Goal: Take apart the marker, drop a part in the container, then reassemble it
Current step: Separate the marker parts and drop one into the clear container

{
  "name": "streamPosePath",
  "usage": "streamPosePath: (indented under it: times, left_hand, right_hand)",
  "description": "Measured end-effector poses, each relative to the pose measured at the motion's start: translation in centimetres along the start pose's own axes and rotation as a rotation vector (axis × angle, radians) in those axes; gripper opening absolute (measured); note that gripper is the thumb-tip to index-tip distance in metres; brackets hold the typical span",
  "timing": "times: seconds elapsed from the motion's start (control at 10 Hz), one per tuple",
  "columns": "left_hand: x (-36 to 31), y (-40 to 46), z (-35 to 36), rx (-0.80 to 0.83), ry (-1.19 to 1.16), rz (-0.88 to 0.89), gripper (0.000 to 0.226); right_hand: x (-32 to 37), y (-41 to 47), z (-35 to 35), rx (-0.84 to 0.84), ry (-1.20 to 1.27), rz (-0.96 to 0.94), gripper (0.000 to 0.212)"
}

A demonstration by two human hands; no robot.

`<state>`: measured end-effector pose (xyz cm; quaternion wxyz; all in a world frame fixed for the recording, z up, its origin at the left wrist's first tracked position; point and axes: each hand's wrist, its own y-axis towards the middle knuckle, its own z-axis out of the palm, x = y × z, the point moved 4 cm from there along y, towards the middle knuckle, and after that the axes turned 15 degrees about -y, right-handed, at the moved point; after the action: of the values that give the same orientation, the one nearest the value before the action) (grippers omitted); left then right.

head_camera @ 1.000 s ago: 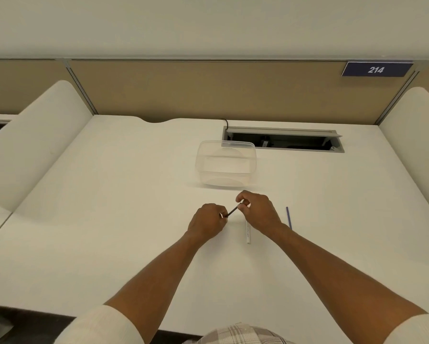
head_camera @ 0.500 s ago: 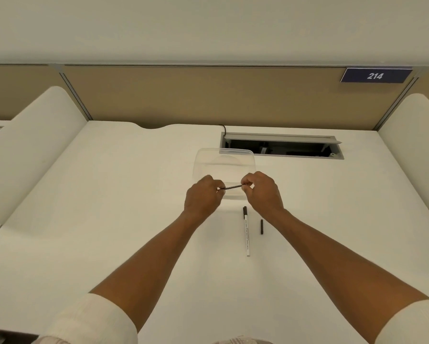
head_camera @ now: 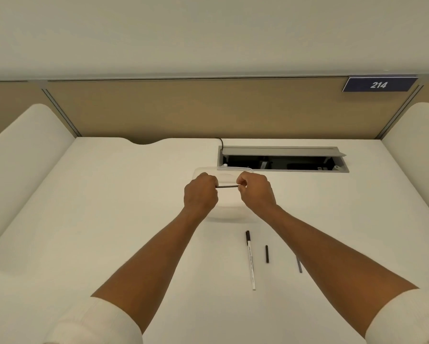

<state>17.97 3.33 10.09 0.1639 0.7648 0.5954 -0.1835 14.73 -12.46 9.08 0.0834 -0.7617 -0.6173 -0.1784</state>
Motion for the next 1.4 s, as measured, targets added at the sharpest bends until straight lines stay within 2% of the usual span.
streamPosePath:
  times: [0.2, 0.3, 0.5, 0.9, 1.4]
  left_hand:
    - [0.8, 2.6, 1.0, 0.059, 0.123, -0.042, 0.024]
    - [0.8, 3.7, 1.8, 0.146, 0.249, 0.020, 0.022]
    - [0.6, 4.7, 3.4, 0.232, 0.350, 0.079, 0.020]
    - [1.9, 5.8, 5.6, 0.302, 0.293, -0.003, 0.020]
    - [2.8, 6.0, 6.6, 0.307, 0.283, -0.009, 0.021]
  right_hand:
    - [0.3, 2.8, 2.7, 0.131, -0.002, 0.034, 0.016]
    - [0.2, 3.7, 4.7, 0.267, -0.059, 0.054, 0.020]
    - [-0.2, 4.5, 6.4, 0.398, -0.198, 0.031, 0.018]
    - [0.3, 5.7, 7.5, 0.425, -0.324, 0.012, 0.024]
    - [0.0, 5.3, 8.3, 0.434, -0.340, -0.010, 0.026]
